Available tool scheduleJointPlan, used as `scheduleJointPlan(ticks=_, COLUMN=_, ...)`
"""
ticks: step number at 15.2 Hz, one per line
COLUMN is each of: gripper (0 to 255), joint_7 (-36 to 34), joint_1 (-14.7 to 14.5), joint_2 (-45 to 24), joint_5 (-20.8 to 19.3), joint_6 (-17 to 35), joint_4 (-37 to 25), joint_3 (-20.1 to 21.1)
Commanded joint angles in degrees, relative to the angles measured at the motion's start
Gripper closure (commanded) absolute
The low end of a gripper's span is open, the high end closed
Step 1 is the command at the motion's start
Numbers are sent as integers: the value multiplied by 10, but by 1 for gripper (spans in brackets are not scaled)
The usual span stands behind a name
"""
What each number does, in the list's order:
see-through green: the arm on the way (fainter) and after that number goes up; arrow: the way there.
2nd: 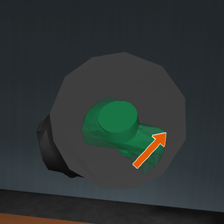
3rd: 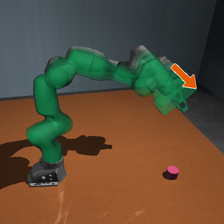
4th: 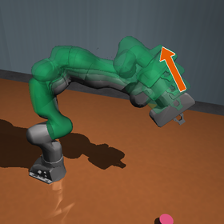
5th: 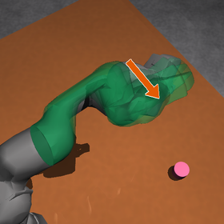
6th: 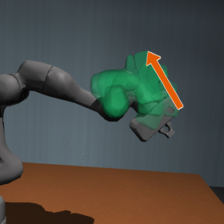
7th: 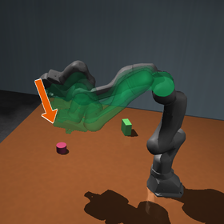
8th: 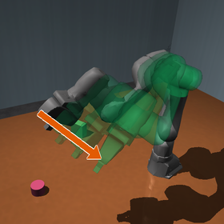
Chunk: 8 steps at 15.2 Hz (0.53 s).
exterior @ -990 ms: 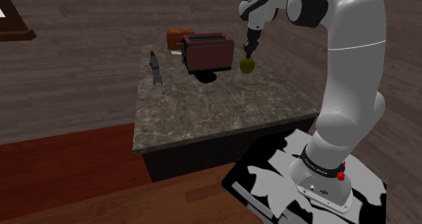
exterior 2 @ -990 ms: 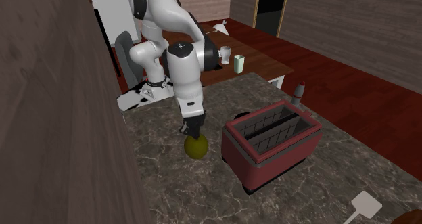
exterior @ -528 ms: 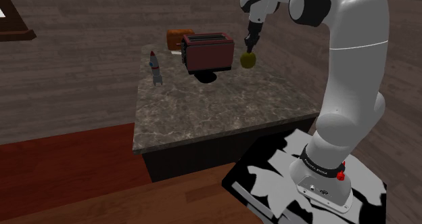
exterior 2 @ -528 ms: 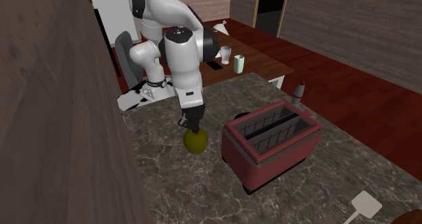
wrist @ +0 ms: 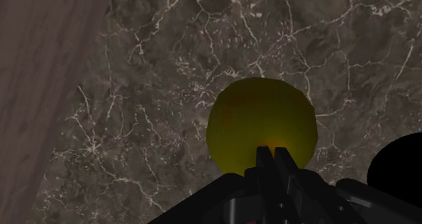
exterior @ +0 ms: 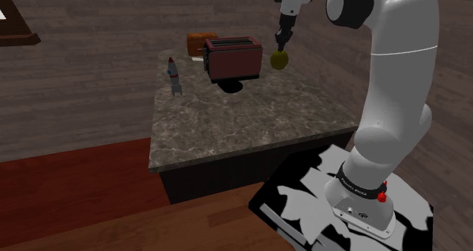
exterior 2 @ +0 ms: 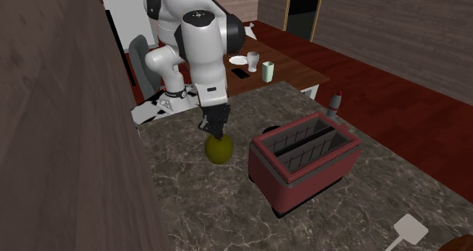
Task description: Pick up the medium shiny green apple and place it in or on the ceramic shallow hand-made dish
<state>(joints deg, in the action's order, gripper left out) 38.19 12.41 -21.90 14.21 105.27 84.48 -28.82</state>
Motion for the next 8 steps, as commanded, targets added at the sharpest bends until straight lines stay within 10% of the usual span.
scheduleJointPlan(ticks=1, gripper=255, joint_7=-1, joint_1=2, joint_2=1, joint_5=-1, joint_6=-14, joint_4=-14, joint_3=-1)
scheduleJointPlan(ticks=8, gripper=255, joint_7=-29, joint_1=-14, joint_2=10, joint_5=-9, joint_6=-48, joint_4=-42, joint_3=3)
